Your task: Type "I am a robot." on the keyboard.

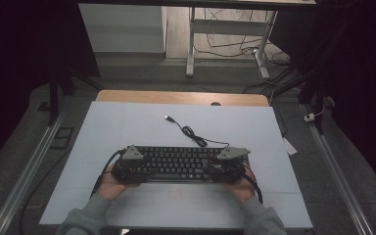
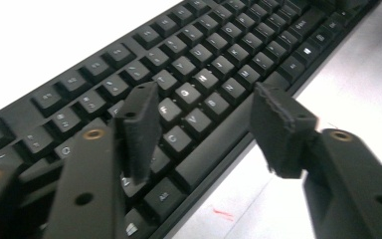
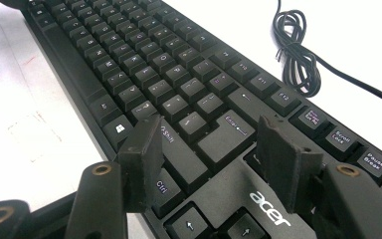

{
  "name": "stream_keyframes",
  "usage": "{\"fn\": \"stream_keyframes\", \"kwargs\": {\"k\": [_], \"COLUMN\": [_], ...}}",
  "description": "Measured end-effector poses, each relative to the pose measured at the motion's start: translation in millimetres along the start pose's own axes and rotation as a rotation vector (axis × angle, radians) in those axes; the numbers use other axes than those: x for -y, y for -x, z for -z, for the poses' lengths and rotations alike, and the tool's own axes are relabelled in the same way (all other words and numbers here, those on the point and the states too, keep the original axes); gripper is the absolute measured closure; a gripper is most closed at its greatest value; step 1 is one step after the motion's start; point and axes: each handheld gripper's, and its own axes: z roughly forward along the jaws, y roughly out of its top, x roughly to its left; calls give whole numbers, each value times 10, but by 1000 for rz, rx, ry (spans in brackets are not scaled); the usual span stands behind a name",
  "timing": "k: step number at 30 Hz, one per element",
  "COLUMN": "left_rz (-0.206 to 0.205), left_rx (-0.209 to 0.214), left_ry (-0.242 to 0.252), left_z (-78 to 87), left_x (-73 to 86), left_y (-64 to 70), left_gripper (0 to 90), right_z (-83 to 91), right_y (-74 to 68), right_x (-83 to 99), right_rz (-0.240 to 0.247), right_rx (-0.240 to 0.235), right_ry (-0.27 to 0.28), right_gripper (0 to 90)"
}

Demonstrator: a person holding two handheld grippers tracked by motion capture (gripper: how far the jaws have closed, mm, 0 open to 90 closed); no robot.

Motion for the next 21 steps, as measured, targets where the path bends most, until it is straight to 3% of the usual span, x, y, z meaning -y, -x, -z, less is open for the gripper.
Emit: {"fn": "stream_keyframes", "kwargs": {"k": [17,21], "left_rz": [-62,-64], "left_rx": [16,16], "left_ry": [-35,-47], "left_z": [-126,-167], "left_x": [15,26], "left_y": [82,92], "left_gripper": [864,884], "right_z": [-3,-2], "right_y": [-2,-2], "right_x": [1,0], "right_rz": [-1,0], "right_rx": [-1,0], "right_ry": [-1,-1], "right_gripper": [439,439]}}
